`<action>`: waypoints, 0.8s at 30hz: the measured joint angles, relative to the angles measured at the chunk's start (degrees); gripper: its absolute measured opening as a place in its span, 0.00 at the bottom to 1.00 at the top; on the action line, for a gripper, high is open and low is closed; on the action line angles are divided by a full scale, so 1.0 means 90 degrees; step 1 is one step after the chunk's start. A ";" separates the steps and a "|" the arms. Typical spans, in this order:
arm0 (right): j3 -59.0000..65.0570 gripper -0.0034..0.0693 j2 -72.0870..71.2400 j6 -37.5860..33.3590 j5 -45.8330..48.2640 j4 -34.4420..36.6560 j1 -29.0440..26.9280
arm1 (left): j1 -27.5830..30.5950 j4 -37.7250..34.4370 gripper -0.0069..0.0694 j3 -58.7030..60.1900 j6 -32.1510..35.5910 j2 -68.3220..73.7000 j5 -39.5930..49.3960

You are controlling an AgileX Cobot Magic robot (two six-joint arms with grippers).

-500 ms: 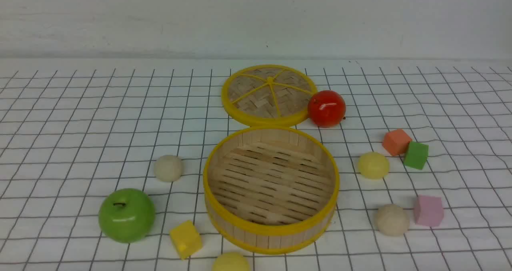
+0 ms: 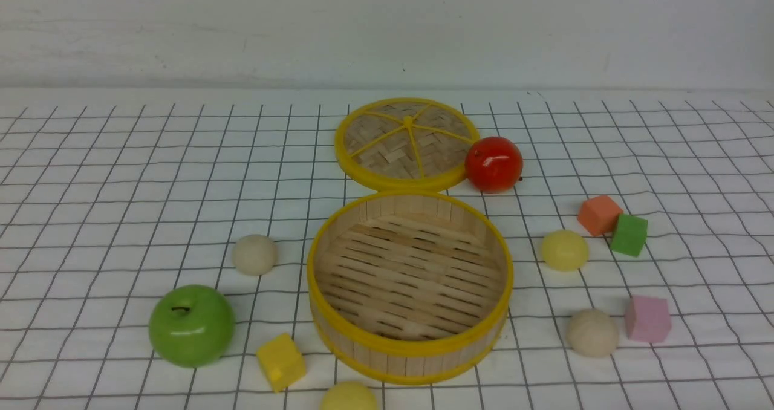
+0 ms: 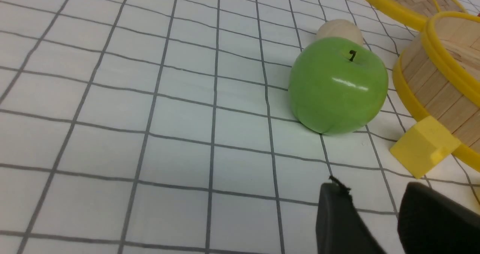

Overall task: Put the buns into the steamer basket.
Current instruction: Use the left arm to grab a steamed stuffed bun

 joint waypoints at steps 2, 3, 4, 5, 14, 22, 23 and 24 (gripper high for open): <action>0.0000 0.38 0.0000 0.0000 0.0000 0.0000 0.0000 | 0.0000 0.0000 0.40 0.0000 0.0000 0.0000 0.0000; 0.0000 0.38 0.0000 0.0000 0.0000 0.0000 0.0000 | 0.0000 0.0000 0.40 0.0000 0.0000 0.0000 0.0000; 0.0000 0.38 0.0000 0.0000 0.0000 0.0000 0.0000 | 0.0000 0.0000 0.40 0.0000 0.0000 0.0000 -0.0007; 0.0000 0.38 0.0000 0.0000 0.0000 0.0000 0.0000 | 0.0000 0.0000 0.40 0.0000 0.0000 0.0000 -0.0007; 0.0000 0.38 0.0000 0.0000 0.0000 0.0000 0.0000 | 0.0000 -0.2493 0.40 0.0000 -0.0985 0.0000 -0.1302; 0.0000 0.38 0.0000 0.0000 0.0000 0.0000 0.0000 | 0.0000 -0.3827 0.36 -0.0109 -0.1165 0.0000 -0.2220; 0.0000 0.38 0.0000 0.0000 0.0000 0.0000 0.0000 | 0.0000 -0.3827 0.32 -0.0284 -0.1154 0.0000 -0.2001; 0.0000 0.38 0.0000 0.0000 0.0000 0.0000 0.0000 | 0.0000 -0.3827 0.31 -0.0328 -0.1143 0.0000 -0.1950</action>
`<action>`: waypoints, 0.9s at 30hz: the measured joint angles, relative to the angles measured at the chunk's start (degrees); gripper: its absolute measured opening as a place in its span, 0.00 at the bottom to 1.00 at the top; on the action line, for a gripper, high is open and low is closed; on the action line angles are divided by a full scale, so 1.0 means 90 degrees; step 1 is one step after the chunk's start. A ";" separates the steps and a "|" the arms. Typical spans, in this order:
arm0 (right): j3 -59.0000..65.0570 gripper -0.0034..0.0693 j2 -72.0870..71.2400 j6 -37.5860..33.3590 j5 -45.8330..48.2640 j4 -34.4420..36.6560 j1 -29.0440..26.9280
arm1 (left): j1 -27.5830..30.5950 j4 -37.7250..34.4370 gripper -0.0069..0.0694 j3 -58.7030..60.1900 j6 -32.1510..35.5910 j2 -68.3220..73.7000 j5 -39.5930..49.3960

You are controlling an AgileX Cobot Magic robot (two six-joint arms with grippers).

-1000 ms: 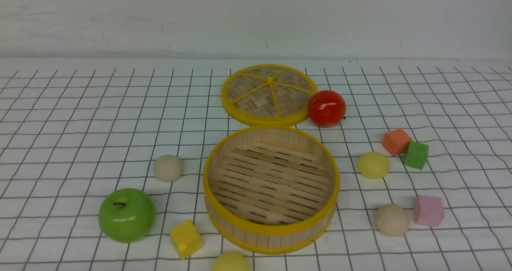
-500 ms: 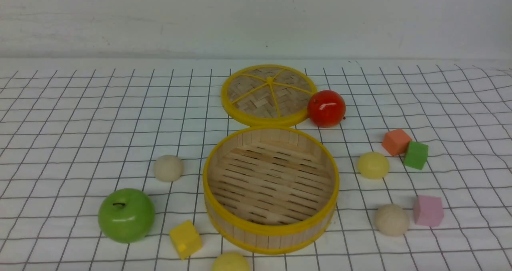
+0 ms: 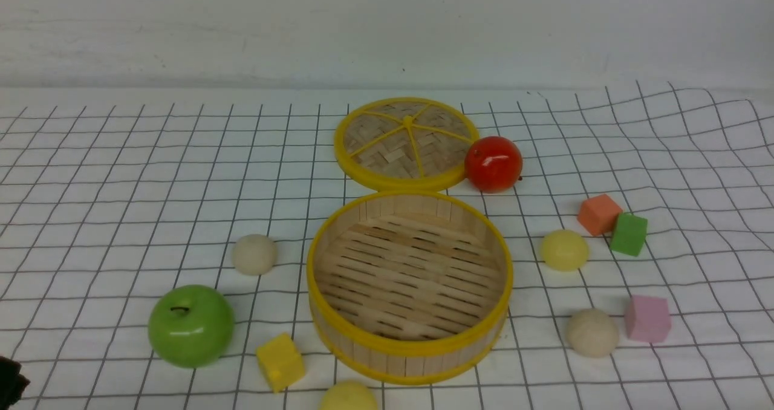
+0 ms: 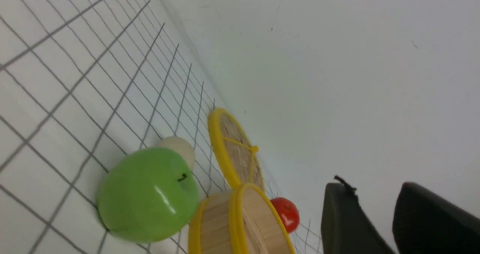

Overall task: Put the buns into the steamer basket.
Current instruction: Use the left arm to grab a steamed stuffed bun

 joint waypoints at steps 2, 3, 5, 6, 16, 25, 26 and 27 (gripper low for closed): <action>0.0000 0.38 0.0000 0.0000 0.0000 0.0000 0.0000 | 0.0000 0.0162 0.21 -0.0695 0.0302 0.0009 0.0671; 0.0000 0.38 0.0000 0.0000 0.0000 0.0000 0.0000 | 0.0000 0.0256 0.17 -0.0963 0.0428 0.0065 0.0927; 0.0000 0.38 0.0000 0.0000 0.0000 0.0000 0.0000 | 0.0000 0.0580 0.08 -0.1793 0.0677 0.0549 0.1861; 0.0000 0.38 0.0000 0.0000 0.0000 0.0000 0.0000 | 0.0000 0.0725 0.07 -0.1994 0.0726 0.0830 0.2132; 0.0000 0.38 0.0000 0.0000 0.0000 0.0000 0.0000 | 0.0000 0.2354 0.07 -0.4386 0.1556 0.5142 0.5352; 0.0000 0.38 0.0000 0.0000 0.0000 0.0000 0.0000 | -0.0556 0.2393 0.07 -0.5517 0.2265 0.7780 0.4852; 0.0000 0.38 0.0000 0.0000 0.0000 0.0000 0.0000 | -0.0815 0.2500 0.07 -0.5669 0.2265 0.7981 0.4833; 0.0000 0.38 0.0000 0.0000 0.0000 0.0000 0.0000 | -0.1026 0.2587 0.07 -0.5802 0.2252 0.8092 0.4813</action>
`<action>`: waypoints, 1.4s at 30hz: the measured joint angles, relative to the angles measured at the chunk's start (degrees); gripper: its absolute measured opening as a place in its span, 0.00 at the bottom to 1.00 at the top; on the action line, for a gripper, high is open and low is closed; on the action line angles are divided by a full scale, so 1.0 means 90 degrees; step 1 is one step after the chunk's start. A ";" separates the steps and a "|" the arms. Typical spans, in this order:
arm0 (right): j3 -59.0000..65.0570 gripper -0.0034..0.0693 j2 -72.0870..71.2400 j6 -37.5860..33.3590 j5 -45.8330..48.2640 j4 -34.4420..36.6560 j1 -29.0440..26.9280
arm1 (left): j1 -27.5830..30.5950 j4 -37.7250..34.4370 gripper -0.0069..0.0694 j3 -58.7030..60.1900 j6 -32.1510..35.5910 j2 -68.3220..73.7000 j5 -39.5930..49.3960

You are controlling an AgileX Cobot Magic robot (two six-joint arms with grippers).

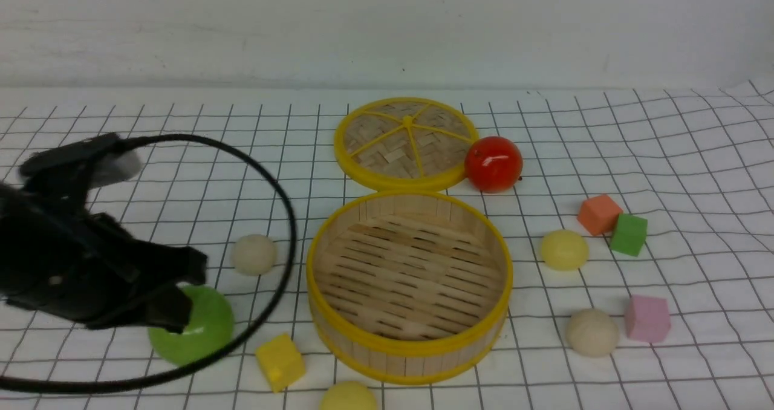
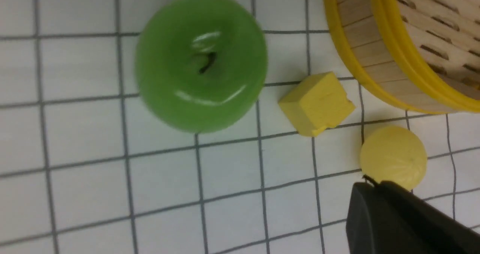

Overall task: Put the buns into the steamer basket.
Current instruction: Use the left arm to grab a steamed stuffed bun

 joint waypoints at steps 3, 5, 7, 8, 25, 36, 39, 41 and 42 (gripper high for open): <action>0.0000 0.38 0.0000 0.0000 0.0000 0.0000 0.0000 | -0.0598 0.0659 0.07 -0.0651 -0.0514 0.0632 0.0051; 0.0000 0.38 0.0000 0.0000 0.0000 0.0000 0.0000 | -0.0683 0.1015 0.07 -0.1066 -0.0882 0.1006 0.0137; 0.0000 0.38 0.0000 0.0000 0.0000 0.0000 0.0000 | -0.0691 0.1397 0.07 -0.1505 -0.1117 0.1471 0.0197; 0.0000 0.38 0.0000 0.0000 0.0000 0.0000 0.0000 | -0.0691 0.1520 0.07 -0.1715 -0.1160 0.1667 0.0211; 0.0000 0.38 0.0000 0.0000 0.0000 0.0006 0.0000 | -0.0187 0.1698 0.41 -0.3653 -0.0675 0.4278 0.0200; 0.0000 0.38 0.0000 0.0000 0.0000 0.0006 0.0000 | -0.0187 0.1924 0.46 -0.3666 -0.0756 0.4620 -0.0278; 0.0000 0.38 0.0000 0.0000 0.0000 0.0006 0.0000 | -0.0187 0.2001 0.44 -0.3673 -0.0771 0.4765 -0.0327; 0.0000 0.38 0.0000 0.0000 0.0000 0.0006 0.0000 | -0.0187 0.2064 0.43 -0.3673 -0.0771 0.4818 -0.0355; 0.0000 0.38 0.0000 0.0000 0.0000 0.0006 0.0000 | -0.0187 0.2085 0.42 -0.3673 -0.0771 0.4850 -0.0368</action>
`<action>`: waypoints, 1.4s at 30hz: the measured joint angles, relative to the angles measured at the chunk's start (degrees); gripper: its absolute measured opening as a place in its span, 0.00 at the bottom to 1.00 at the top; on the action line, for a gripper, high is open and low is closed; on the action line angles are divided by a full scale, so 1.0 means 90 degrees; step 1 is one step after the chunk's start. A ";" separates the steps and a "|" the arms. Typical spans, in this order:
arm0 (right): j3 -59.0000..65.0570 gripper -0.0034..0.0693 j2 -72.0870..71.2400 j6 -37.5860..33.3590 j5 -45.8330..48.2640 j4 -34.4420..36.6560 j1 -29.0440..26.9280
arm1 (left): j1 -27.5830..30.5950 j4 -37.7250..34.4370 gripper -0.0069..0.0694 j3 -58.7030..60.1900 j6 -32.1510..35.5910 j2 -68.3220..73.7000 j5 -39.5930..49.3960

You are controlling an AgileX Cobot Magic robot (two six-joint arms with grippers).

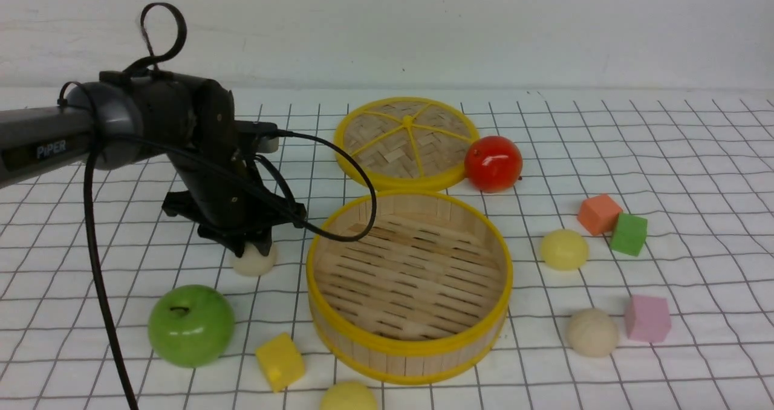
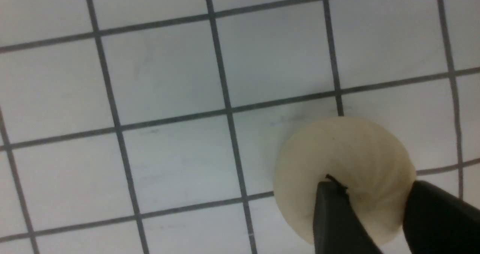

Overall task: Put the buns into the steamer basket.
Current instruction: Use the left arm to grab a steamed stuffed bun, then use the left arm to put the steamed stuffed bun into the steamer

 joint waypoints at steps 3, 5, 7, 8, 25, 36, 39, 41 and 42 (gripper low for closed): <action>0.0000 0.38 0.0000 0.0000 0.0000 0.0000 0.0000 | 0.0000 0.0039 0.40 -0.0007 0.0000 0.0035 -0.0060; 0.0000 0.38 0.0000 0.0000 0.0000 0.0000 0.0000 | 0.0000 0.0039 0.39 -0.0021 0.0000 0.0035 -0.0076; 0.0000 0.38 0.0000 0.0000 0.0000 0.0000 0.0000 | 0.0000 0.0051 0.35 -0.0028 -0.0005 0.0035 -0.0100; 0.0000 0.38 0.0000 0.0000 0.0000 0.0000 0.0000 | 0.0000 0.0051 0.30 -0.0029 -0.0005 0.0035 -0.0100; 0.0000 0.38 0.0000 0.0000 0.0000 -0.0006 0.0000 | -0.0557 -0.0083 0.08 -0.0212 0.0163 -0.1164 0.0627; 0.0000 0.38 0.0000 0.0000 0.0000 -0.0006 0.0000 | -0.1733 -0.0445 0.08 -0.0232 0.0480 -0.1072 0.0355; 0.0000 0.38 0.0000 0.0000 0.0000 -0.0006 0.0000 | -0.1711 -0.0362 0.08 -0.0232 0.0480 -0.0685 0.0152; 0.0000 0.38 0.0000 0.0000 0.0000 -0.0006 0.0000 | -0.1710 -0.0250 0.09 -0.0232 0.0480 -0.0412 0.0025; 0.0000 0.38 0.0000 0.0000 0.0000 -0.0006 0.0000 | -0.1710 -0.0208 0.10 -0.0232 0.0480 -0.0311 -0.0015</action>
